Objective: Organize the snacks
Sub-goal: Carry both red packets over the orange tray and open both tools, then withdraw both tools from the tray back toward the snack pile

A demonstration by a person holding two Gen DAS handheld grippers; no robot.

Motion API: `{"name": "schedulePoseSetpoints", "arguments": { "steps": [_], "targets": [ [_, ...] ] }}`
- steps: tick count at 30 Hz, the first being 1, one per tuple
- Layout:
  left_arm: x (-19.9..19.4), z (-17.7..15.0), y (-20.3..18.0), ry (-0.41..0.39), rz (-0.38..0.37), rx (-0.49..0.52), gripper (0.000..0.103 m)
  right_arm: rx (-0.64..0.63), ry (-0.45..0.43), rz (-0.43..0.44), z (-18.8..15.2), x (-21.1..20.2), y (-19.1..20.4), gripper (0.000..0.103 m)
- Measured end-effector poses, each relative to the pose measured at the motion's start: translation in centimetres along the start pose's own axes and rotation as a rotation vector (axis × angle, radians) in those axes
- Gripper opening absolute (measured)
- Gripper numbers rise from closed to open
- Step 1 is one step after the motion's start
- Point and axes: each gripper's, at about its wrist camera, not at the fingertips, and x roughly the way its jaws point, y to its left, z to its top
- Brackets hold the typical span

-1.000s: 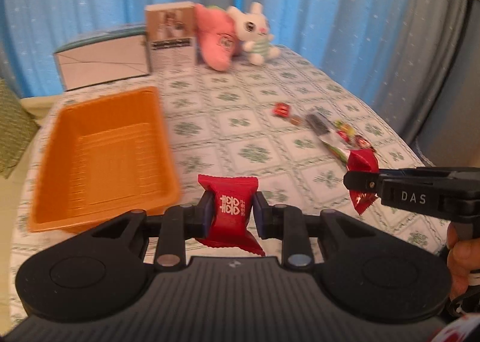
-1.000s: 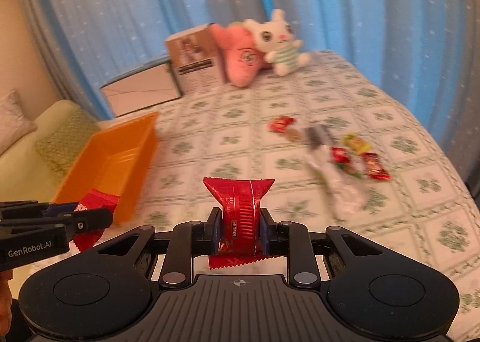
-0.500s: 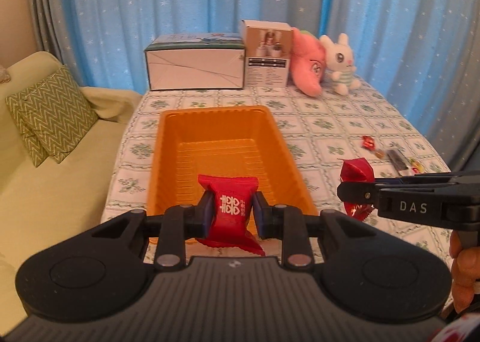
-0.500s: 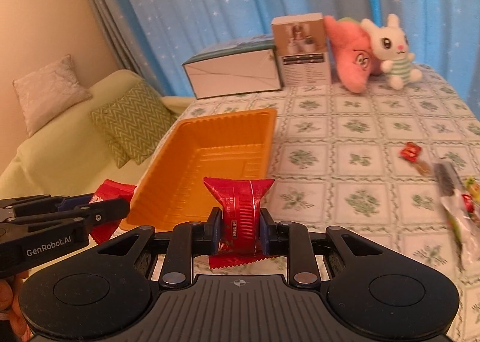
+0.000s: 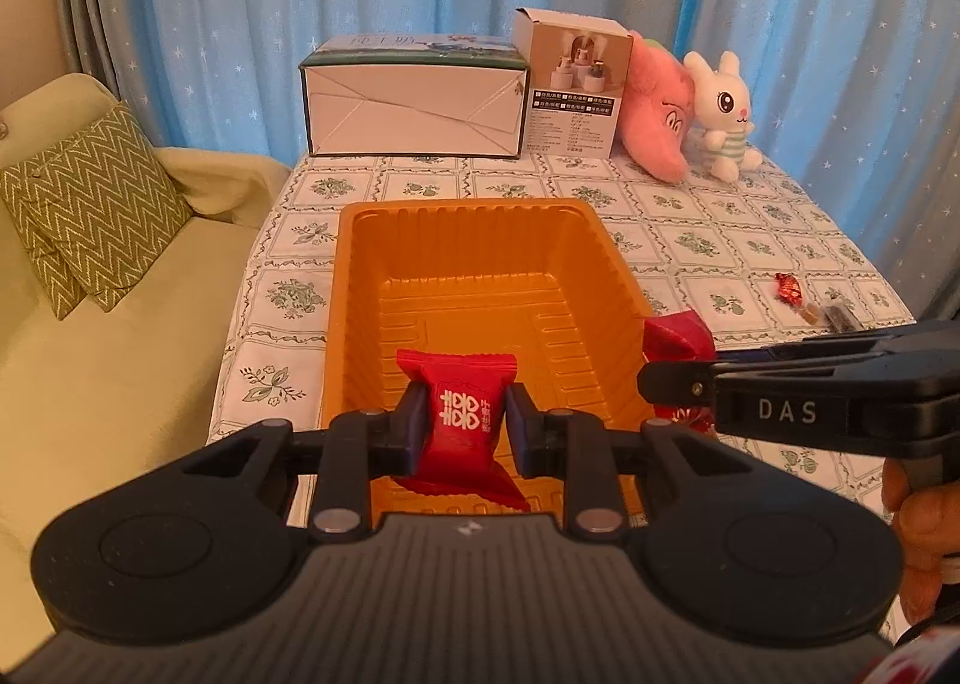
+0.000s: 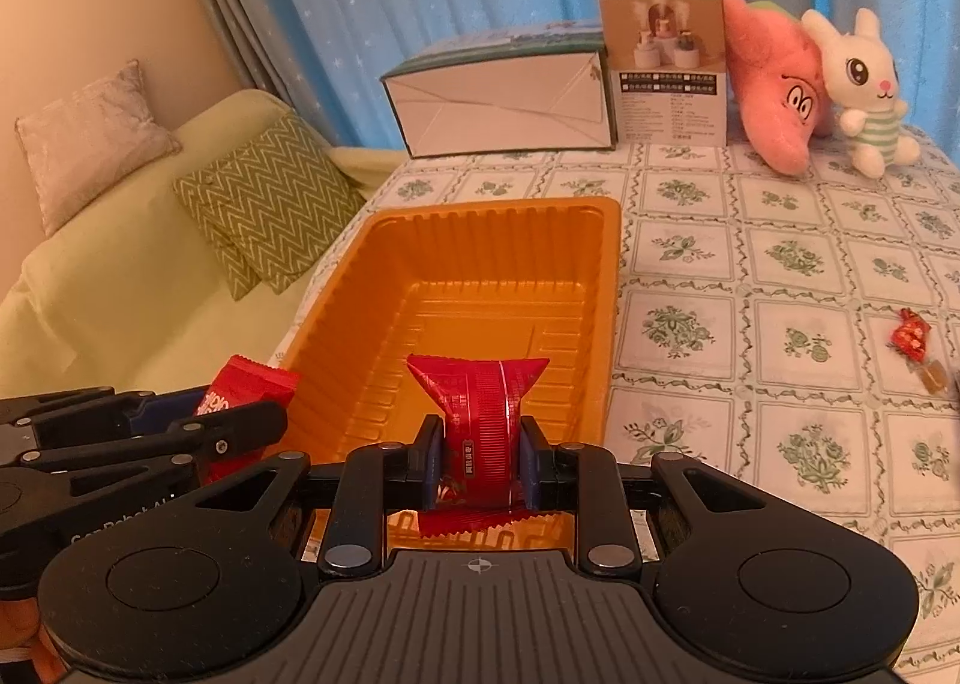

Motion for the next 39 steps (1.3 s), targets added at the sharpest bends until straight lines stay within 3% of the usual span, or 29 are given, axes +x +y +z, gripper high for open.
{"name": "schedulePoseSetpoints", "arguments": {
  "steps": [8,11,24,25,28,39],
  "targets": [
    [2.2,0.4,0.3,0.015,-0.029,0.012,0.025,0.016,0.016,-0.005,0.3,1.8,-0.6,0.026],
    [2.7,0.4,0.3,0.027,0.009,0.03,0.029,0.016,0.018,-0.007,0.3,1.9,-0.8,0.026],
    [-0.2,-0.1,1.8,-0.01,0.032,-0.029,0.029,0.031,0.009,0.027,0.3,2.1,-0.6,0.027],
    [-0.4,-0.2,1.8,-0.013,0.033,-0.032,0.029,0.03,0.004,0.029,0.3,2.1,-0.6,0.029],
    [-1.1,-0.4,1.9,-0.019,0.037,-0.043,0.029,0.029,-0.029,0.036,0.3,1.4,-0.6,0.059],
    [-4.6,-1.9,-0.4,-0.039,0.025,-0.062,0.029,0.043,-0.101,-0.016,-1.5,-5.3,-1.4,0.061]
  ]
}}
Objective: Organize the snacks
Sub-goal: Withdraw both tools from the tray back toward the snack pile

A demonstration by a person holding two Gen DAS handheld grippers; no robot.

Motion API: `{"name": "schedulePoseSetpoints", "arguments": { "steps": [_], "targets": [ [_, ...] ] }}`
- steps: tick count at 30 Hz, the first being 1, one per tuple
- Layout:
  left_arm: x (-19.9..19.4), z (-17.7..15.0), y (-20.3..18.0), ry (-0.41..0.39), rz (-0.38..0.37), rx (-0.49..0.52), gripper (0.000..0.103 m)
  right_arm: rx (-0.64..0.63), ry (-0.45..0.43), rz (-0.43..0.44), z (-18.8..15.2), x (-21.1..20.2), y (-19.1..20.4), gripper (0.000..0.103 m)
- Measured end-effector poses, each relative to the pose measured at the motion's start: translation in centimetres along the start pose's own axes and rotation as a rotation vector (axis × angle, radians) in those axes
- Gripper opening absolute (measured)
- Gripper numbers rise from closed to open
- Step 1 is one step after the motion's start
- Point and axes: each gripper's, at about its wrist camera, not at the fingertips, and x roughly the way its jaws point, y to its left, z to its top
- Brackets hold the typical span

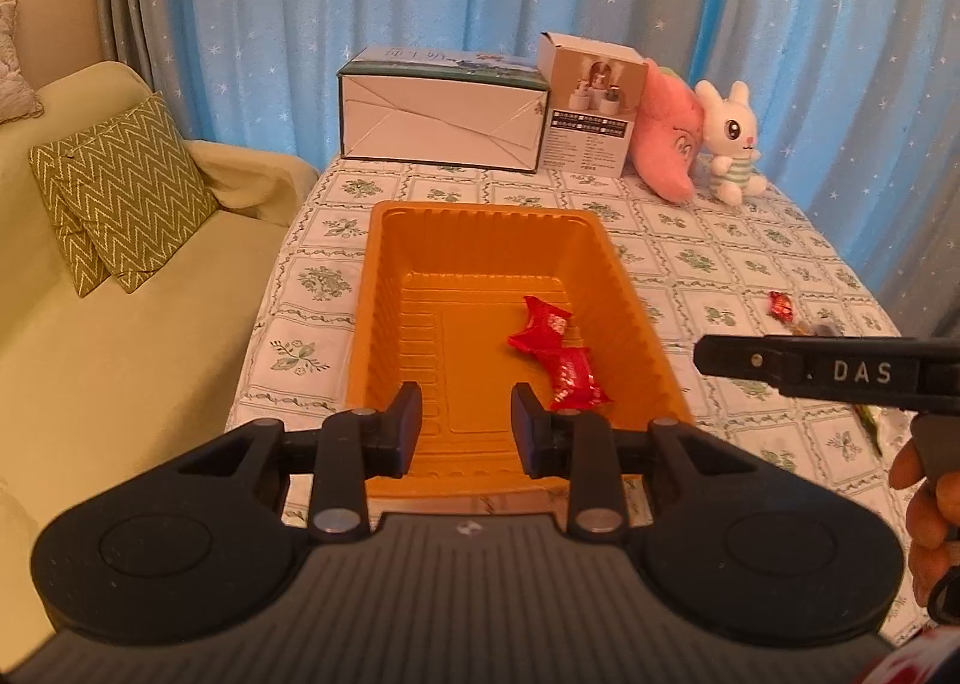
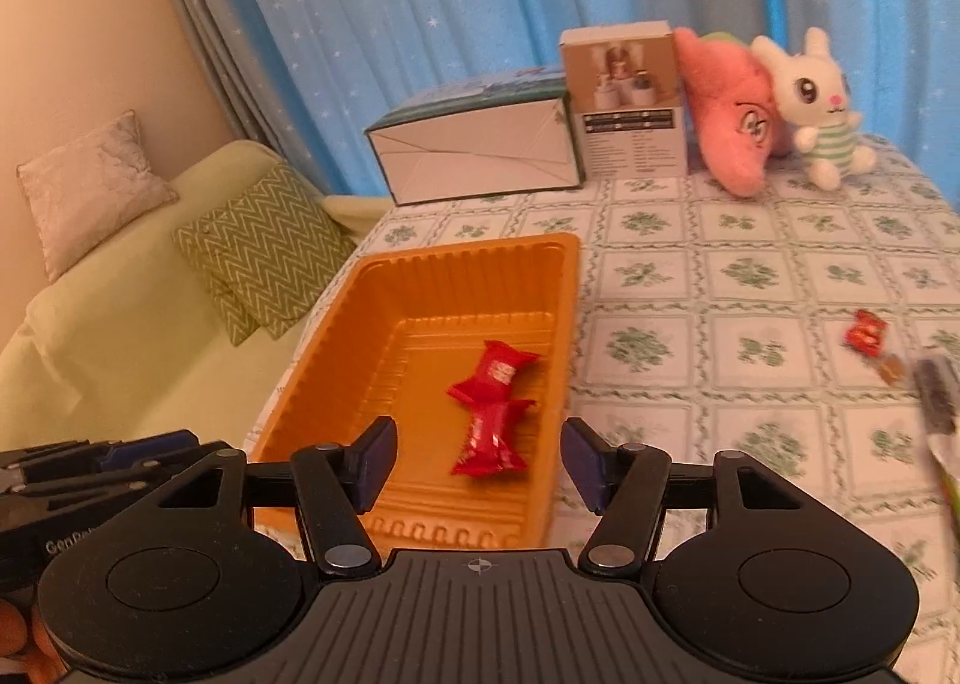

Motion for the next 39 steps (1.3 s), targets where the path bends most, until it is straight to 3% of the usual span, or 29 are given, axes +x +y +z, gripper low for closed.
{"name": "schedulePoseSetpoints", "arguments": {
  "steps": [17,28,39],
  "targets": [
    [-5.3,-1.8,-11.9,-0.025,-0.127,0.037,0.029,0.064,-0.065,-0.194,-4.0,-12.7,-6.4,0.061],
    [-4.2,-2.6,-18.6,0.02,-0.192,0.052,0.029,0.146,-0.084,-0.328,-6.2,-18.4,-12.5,0.061],
    [-2.5,-3.2,-23.0,0.06,-0.231,0.105,0.029,0.223,-0.093,-0.379,-7.6,-21.0,-17.2,0.061]
  ]
}}
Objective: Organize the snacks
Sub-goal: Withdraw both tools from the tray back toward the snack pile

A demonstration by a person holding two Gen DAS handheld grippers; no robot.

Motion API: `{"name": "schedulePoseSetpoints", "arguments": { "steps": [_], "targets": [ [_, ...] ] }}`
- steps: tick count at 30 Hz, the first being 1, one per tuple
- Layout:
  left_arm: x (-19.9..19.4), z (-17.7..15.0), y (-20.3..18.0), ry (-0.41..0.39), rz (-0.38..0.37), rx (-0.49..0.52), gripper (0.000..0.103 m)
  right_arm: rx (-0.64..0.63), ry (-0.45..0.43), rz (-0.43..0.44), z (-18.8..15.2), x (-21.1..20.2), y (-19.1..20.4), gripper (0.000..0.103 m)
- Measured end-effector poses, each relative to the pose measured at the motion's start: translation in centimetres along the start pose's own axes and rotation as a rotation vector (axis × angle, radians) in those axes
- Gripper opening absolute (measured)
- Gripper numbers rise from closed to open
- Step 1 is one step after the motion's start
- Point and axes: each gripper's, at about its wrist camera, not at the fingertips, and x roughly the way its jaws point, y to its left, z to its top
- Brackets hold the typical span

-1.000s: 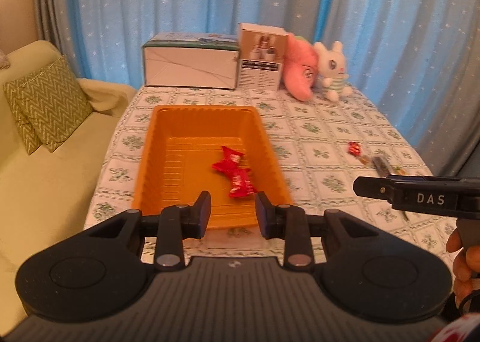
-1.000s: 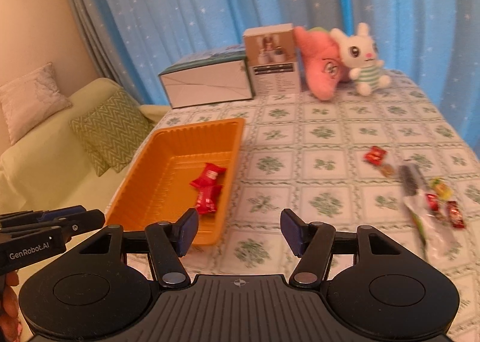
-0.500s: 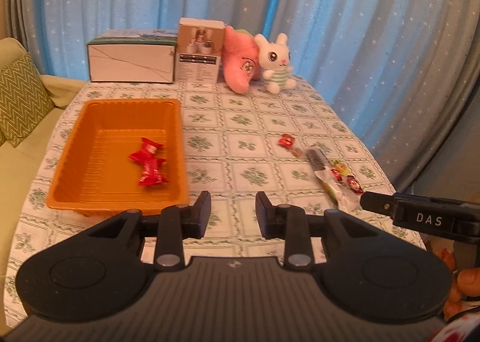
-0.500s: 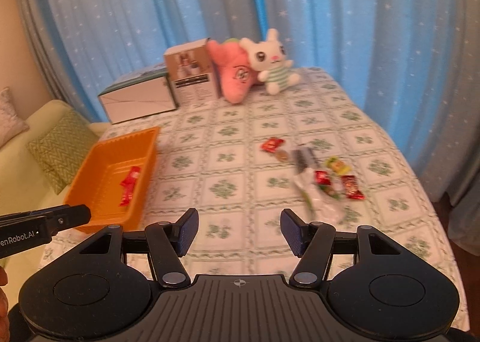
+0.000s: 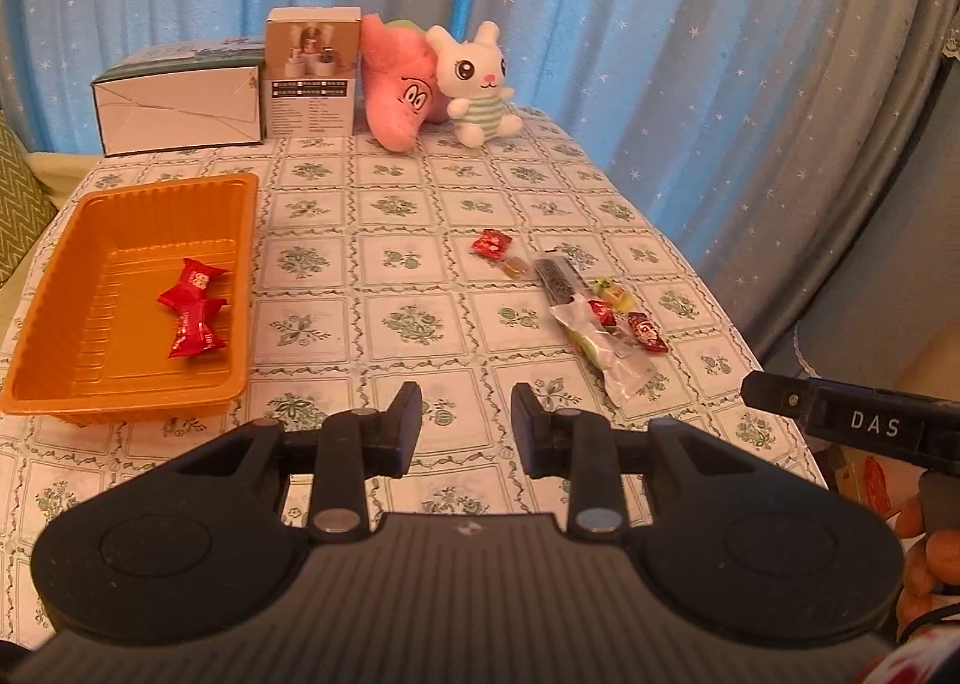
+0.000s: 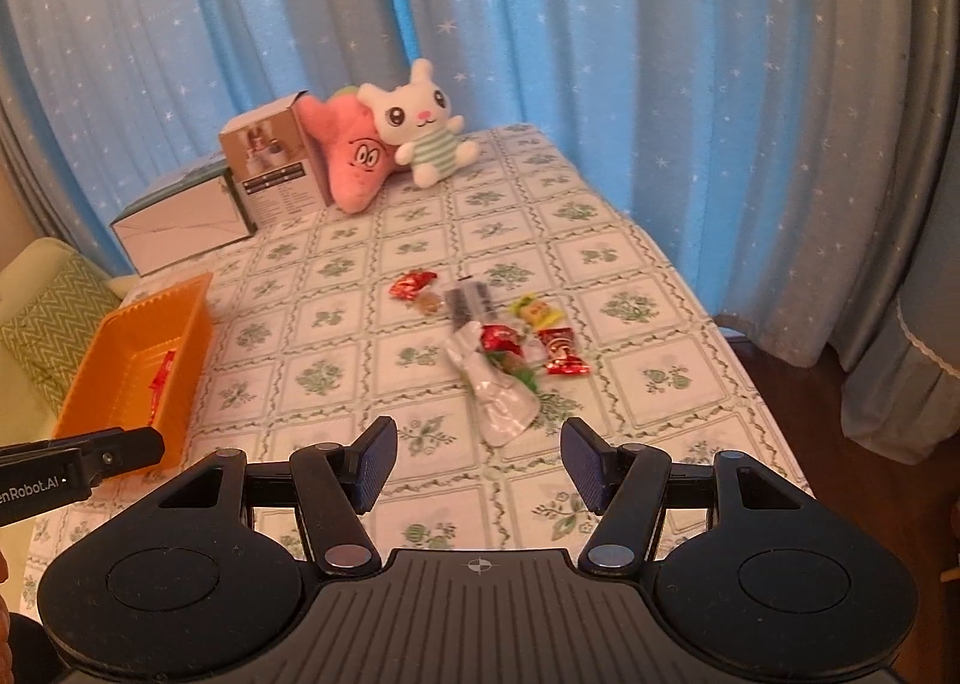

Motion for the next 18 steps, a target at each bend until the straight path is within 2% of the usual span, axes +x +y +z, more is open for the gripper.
{"name": "schedulePoseSetpoints", "arguments": {
  "steps": [18],
  "targets": [
    [3.7,0.5,-3.0,0.044,-0.022,0.04,0.029,0.054,0.016,-0.03,0.0,1.5,-3.6,0.061]
  ]
}}
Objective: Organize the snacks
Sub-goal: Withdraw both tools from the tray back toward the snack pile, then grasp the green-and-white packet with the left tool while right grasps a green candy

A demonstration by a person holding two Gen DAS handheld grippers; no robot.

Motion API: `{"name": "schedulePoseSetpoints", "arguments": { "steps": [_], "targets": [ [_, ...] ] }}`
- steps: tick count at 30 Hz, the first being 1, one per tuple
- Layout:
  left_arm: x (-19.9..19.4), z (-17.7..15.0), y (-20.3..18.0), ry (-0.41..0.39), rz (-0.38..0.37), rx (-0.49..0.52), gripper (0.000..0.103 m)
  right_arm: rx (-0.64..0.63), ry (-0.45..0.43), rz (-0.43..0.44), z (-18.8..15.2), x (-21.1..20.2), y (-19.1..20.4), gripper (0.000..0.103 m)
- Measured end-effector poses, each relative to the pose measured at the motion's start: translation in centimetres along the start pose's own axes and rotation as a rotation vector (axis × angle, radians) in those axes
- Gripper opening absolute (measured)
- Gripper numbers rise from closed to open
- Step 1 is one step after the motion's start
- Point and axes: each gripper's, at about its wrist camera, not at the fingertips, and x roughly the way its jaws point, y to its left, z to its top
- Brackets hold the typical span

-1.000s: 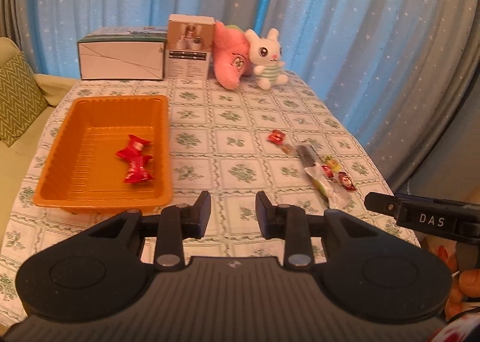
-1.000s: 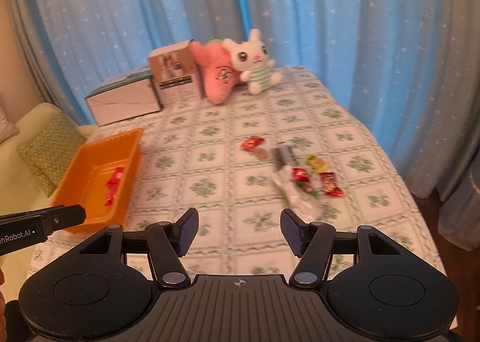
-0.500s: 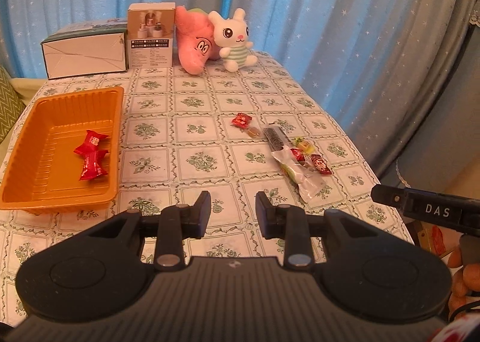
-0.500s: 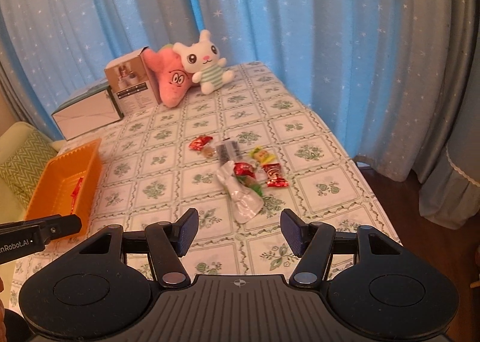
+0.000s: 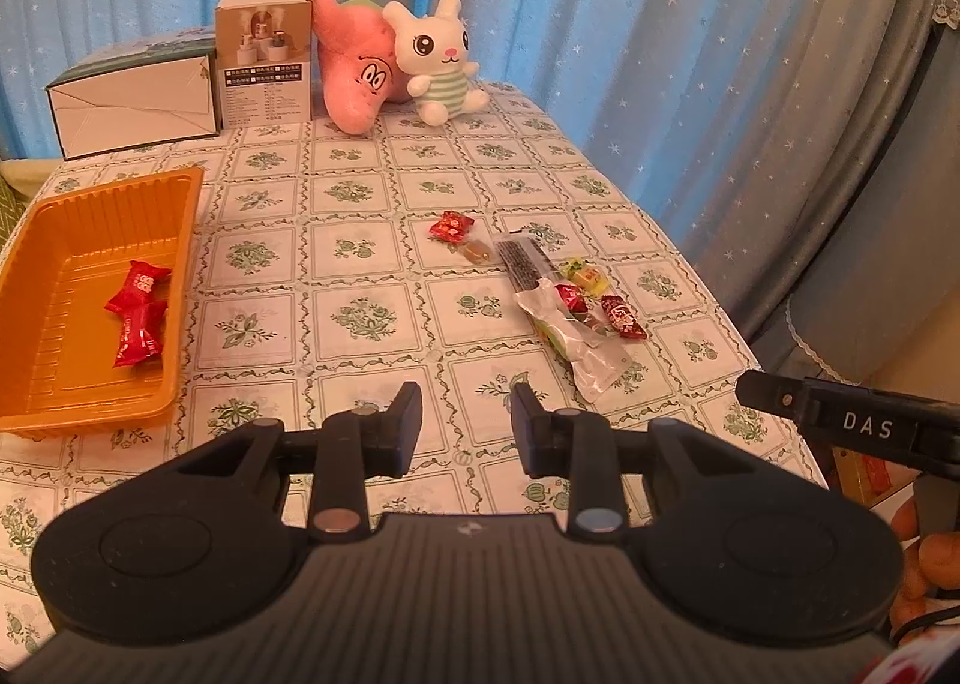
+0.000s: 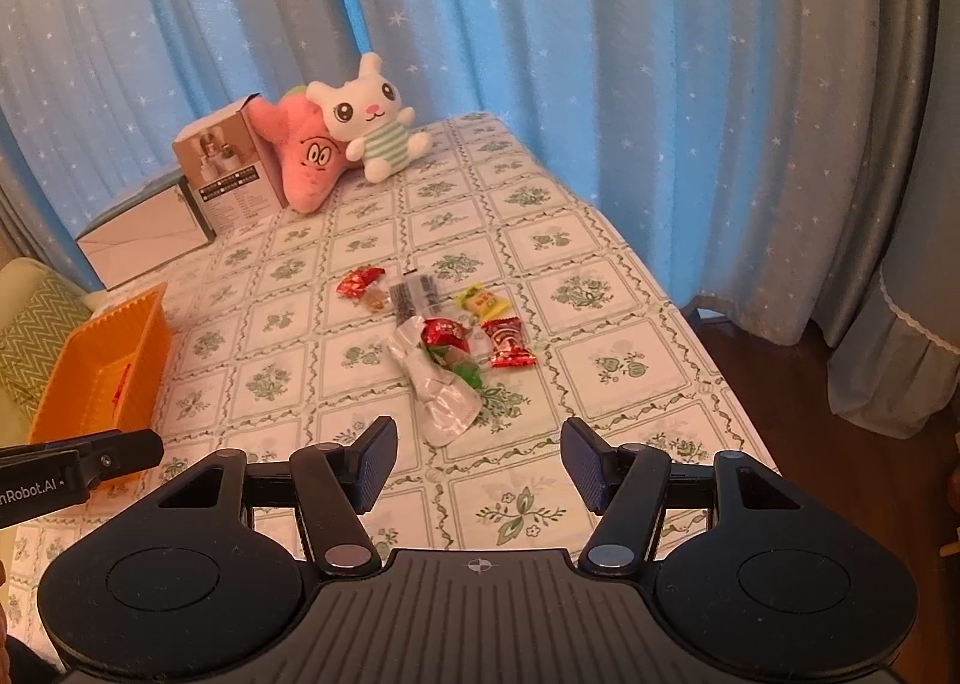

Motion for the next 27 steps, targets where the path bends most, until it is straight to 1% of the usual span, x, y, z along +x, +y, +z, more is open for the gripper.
{"name": "schedulePoseSetpoints", "arguments": {
  "steps": [8,14,22,27],
  "targets": [
    [3.0,0.7,-1.0,0.029,-0.01,0.005,0.029,0.013,0.01,-0.013,0.3,2.1,-1.6,0.061],
    [6.3,1.3,-2.0,0.052,-0.021,0.0,0.03,0.034,0.017,-0.014,0.7,4.4,-3.0,0.061],
    [11.0,1.8,-3.3,0.076,-0.047,-0.034,0.03,0.036,0.027,-0.003,1.5,8.0,-4.4,0.061],
    [13.8,2.3,-3.8,0.074,-0.082,-0.08,0.03,0.033,0.029,0.001,2.2,10.3,-5.4,0.061]
  ]
}}
